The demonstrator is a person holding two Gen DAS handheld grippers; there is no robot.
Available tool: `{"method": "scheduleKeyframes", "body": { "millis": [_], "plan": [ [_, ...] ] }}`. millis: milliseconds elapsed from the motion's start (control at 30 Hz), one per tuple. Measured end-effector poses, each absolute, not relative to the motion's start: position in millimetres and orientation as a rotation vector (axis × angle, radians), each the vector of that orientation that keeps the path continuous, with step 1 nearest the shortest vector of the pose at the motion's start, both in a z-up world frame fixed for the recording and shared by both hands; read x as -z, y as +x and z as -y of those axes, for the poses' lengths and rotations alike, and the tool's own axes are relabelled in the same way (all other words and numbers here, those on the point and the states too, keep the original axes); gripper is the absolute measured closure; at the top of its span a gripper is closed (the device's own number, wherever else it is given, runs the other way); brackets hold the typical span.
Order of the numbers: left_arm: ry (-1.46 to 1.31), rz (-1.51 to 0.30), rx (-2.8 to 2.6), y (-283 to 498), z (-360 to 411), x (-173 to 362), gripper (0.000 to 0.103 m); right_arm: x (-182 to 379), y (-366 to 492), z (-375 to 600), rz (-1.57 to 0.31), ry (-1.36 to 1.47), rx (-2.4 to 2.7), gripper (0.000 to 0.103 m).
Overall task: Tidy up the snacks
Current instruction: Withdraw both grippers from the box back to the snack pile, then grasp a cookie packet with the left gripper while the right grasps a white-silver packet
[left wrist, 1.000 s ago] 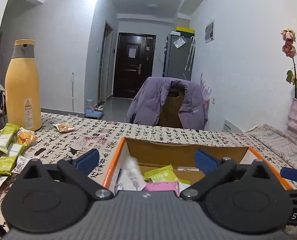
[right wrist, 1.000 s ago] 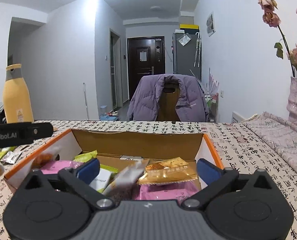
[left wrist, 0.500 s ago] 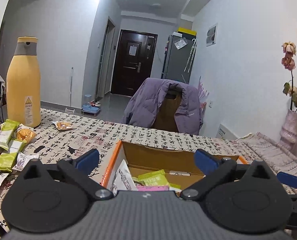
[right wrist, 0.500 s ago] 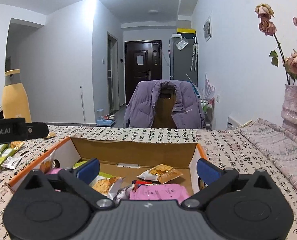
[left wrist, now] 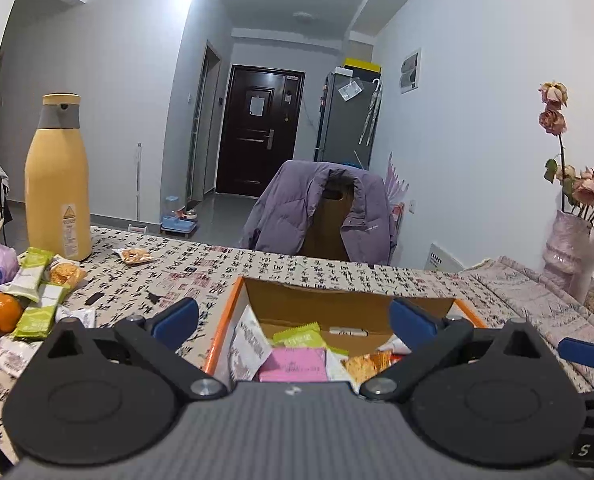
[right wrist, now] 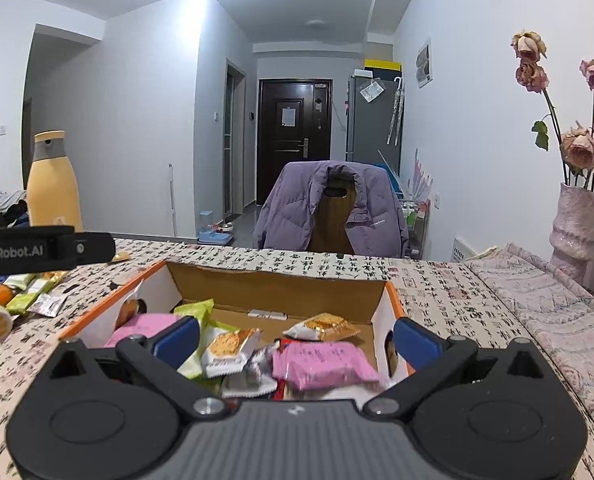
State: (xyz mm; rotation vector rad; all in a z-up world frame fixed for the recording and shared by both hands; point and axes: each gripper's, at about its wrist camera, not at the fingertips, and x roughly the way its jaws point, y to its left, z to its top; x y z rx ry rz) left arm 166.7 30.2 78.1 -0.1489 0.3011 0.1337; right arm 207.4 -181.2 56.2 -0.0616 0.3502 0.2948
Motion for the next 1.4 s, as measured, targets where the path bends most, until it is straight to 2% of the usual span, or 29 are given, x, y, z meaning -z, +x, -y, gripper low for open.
{"method": "scheduleKeyframes", "body": {
  "millis": [533, 1133, 1400],
  "plan": [
    [-0.115, -0.451, -0.082, 93, -16, -38, 0.000, -22, 127, 220, -0.434, -0.046, -0.294, 0.000],
    [-0.080, -0.695, 0.001, 67, 46, 16, 0.000, 18, 92, 259, -0.522, -0.005, -0.251, 0.000],
    [-0.033, -0.694, -0.098, 63, 67, 27, 0.000, 24, 89, 266, -0.537, -0.001, -0.258, 0.000]
  ]
}}
